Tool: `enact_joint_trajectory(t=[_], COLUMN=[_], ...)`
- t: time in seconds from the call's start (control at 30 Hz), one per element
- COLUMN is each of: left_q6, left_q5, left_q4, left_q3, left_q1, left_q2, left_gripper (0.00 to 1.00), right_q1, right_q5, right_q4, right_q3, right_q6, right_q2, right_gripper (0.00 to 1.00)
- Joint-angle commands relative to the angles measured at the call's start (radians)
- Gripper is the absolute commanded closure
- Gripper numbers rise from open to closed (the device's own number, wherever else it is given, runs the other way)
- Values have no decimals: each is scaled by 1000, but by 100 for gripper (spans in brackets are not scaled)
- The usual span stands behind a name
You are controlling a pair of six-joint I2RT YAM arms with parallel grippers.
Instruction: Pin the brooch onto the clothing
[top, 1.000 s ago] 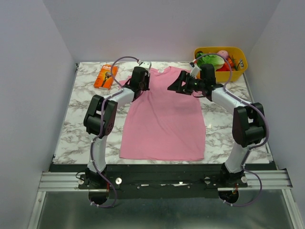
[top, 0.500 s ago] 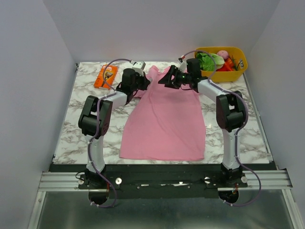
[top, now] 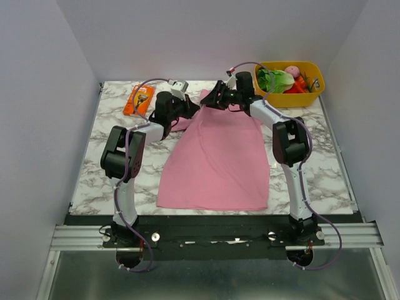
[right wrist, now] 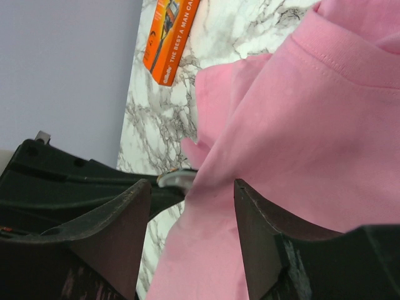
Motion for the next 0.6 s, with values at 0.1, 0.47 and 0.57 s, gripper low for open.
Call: enact_joint_trajectory(t=[0.1,0.47,0.57], left_q6=[-42,-70,-70], left_q5=[82,105,116], left_q4=[124,151,157], left_q3=[-33,-28,-27], left_q1=[15,17,19], left_q2=[-60,-44,-44], left_gripper=[100,100,100], right_q1=[3,-2,-8], right_q5=[28,21,16], right_q4=[-29,74,112], right_q3=[23,-60,-88], right_q6=[17,43,60], right_q2=[29,-24,-41], right_gripper=[53,55,52])
